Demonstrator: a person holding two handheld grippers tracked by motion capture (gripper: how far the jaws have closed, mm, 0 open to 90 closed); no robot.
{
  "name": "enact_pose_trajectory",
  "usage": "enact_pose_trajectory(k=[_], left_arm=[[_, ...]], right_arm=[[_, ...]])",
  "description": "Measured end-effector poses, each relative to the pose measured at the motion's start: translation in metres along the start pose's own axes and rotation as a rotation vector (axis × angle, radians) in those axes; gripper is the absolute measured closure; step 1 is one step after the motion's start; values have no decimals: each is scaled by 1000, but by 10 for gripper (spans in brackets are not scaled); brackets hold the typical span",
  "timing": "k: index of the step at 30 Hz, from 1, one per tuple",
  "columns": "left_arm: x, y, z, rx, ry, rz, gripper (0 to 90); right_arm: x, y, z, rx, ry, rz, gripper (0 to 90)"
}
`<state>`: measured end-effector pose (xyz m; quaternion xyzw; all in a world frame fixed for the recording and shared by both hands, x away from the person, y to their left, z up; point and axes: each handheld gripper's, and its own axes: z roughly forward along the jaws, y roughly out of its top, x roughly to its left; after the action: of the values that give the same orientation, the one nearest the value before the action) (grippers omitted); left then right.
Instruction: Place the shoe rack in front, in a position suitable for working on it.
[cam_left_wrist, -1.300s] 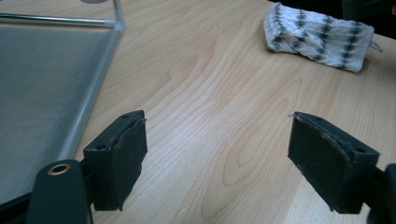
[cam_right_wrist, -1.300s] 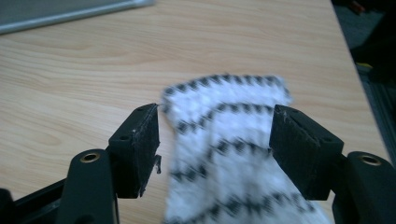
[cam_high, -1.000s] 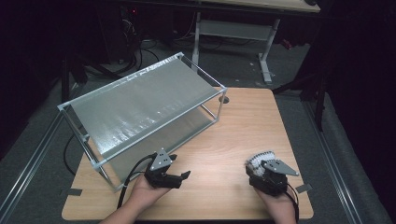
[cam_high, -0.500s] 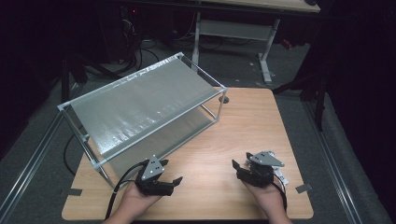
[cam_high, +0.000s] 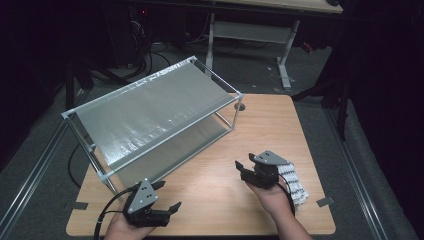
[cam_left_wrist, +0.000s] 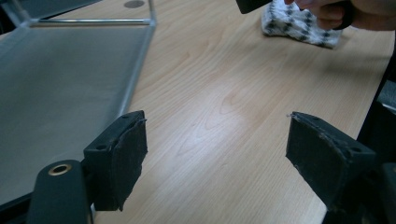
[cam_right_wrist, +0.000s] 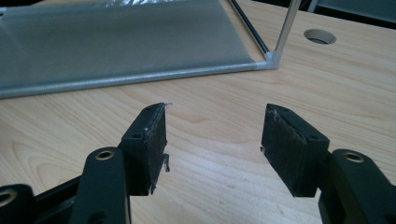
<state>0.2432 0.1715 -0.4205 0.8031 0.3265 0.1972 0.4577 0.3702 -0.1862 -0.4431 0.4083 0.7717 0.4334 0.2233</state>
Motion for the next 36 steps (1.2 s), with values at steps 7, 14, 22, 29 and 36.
enact_pose_trajectory(k=[7, 14, 22, 29, 36], left_arm=[[12, -26, -54, -105, 35, -154, 244], [25, -53, -86, -96, 148, -197, 254], [41, -66, -94, -107, 273, -226, 261], [52, -69, -87, -68, 322, -242, 271], [55, -68, -78, -65, 307, -245, 335]], right_arm=[[-1, 2, -1, -9, 20, 14, 405], [-1, 3, -4, -3, 46, 1, 463], [-5, 1, -4, 8, 37, -20, 457], [-12, 0, -7, -7, 32, 1, 446], [-11, -3, -12, -33, -20, -42, 458]])
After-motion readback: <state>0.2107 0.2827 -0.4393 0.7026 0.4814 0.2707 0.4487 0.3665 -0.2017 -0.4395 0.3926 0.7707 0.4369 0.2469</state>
